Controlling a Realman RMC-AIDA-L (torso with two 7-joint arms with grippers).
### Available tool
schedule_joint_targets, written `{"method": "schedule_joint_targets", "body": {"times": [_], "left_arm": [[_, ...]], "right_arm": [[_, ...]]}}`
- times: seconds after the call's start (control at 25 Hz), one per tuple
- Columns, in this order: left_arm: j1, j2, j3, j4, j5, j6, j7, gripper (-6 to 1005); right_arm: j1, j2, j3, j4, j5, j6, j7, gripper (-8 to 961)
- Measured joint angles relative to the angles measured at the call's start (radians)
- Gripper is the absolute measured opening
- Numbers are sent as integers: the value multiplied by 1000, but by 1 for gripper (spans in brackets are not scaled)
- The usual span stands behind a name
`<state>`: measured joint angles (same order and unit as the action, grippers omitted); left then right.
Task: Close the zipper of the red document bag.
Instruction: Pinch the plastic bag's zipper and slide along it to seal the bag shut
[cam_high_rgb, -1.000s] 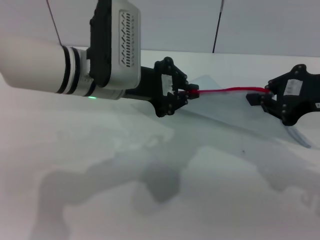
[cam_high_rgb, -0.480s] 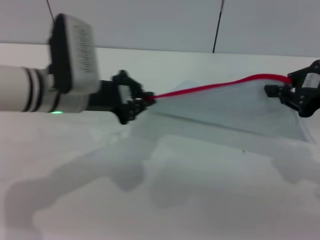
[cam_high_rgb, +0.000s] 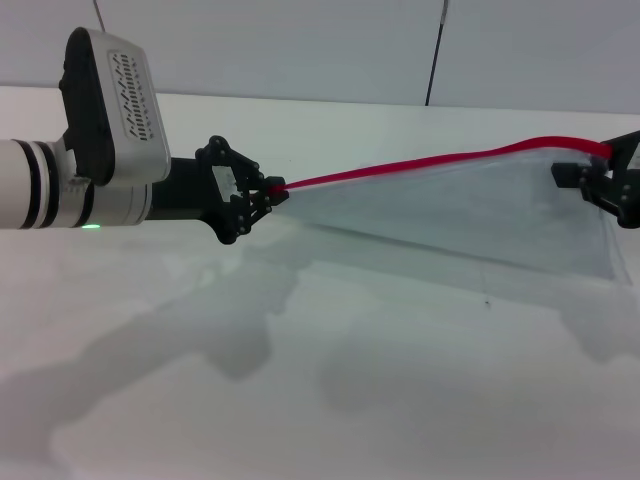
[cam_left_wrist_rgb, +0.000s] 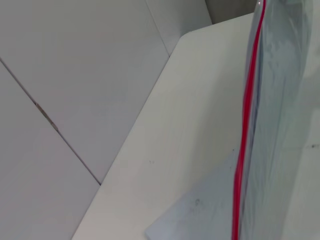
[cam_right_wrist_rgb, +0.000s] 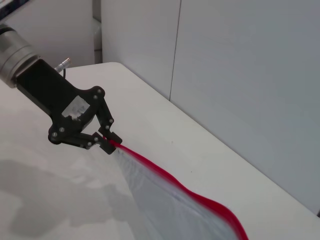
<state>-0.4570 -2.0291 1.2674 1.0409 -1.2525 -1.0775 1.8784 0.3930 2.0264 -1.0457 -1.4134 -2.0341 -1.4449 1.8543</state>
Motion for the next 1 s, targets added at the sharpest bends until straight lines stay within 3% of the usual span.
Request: {"method": "schedule_joint_targets", "body": {"times": [1.0], "left_arm": [[23, 0, -27, 3, 5, 4, 1, 99]], "right_arm": [[-4, -2, 30, 2, 0, 3, -14, 48]]}}
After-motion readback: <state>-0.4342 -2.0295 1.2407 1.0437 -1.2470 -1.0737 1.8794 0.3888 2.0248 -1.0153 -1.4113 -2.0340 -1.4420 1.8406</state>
